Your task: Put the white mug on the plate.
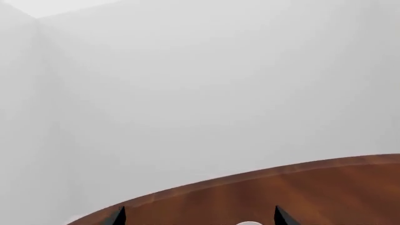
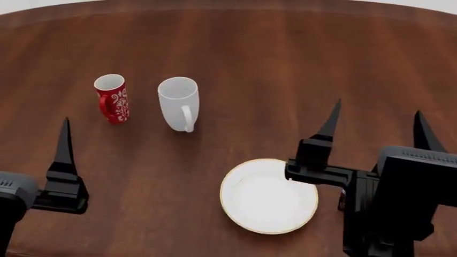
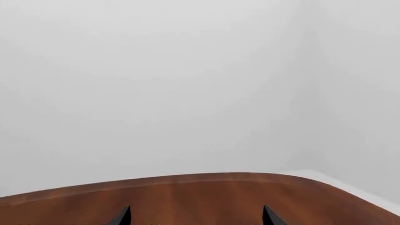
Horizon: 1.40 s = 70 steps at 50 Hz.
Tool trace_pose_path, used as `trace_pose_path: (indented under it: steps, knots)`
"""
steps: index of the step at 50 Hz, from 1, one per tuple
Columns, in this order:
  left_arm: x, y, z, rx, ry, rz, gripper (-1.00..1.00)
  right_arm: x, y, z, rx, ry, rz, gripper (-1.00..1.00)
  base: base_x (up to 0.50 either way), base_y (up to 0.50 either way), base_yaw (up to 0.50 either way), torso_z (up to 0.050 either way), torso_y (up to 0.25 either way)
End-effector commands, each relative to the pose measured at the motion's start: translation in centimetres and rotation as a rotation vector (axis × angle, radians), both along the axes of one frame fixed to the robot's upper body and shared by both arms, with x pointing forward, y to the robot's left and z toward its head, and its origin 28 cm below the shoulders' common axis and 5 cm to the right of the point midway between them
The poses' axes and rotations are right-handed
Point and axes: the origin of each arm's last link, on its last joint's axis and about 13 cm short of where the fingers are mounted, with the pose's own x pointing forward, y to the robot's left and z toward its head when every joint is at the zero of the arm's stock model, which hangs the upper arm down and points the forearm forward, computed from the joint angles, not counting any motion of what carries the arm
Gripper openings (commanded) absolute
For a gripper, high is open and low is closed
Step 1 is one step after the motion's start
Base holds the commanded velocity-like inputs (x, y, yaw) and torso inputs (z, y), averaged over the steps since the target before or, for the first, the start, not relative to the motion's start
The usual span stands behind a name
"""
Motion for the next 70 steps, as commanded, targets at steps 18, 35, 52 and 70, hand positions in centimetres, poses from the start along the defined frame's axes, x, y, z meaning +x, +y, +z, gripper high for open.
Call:
trace_pose_path:
  steps: [18, 35, 52, 70]
  knots:
    - [0.07, -0.07, -0.23, 0.007, 0.007, -0.005, 1.0, 0.06, -0.1, -0.3, -0.002, 0.017, 0.002, 1.0, 0.0, 0.42, 0.0, 0.0, 0.0]
    - [0.09, -0.09, -0.35, 0.003, 0.004, -0.01, 1.0, -0.52, -0.23, 0.17, -0.013, -0.001, 0.017, 1.0, 0.07, 0.0, 0.0, 0.0, 0.0]
    - [-0.21, 0.17, -0.33, 0.003, 0.001, 0.003, 1.0, -0.88, 0.02, 0.4, -0.02, -0.005, 0.023, 1.0, 0.22, 0.0, 0.0, 0.0, 0.0]
    - [-0.24, 0.19, -0.33, 0.002, 0.0, 0.004, 1.0, -0.85, 0.13, 0.14, -0.027, 0.006, 0.03, 1.0, 0.22, 0.0, 0.0, 0.0, 0.0]
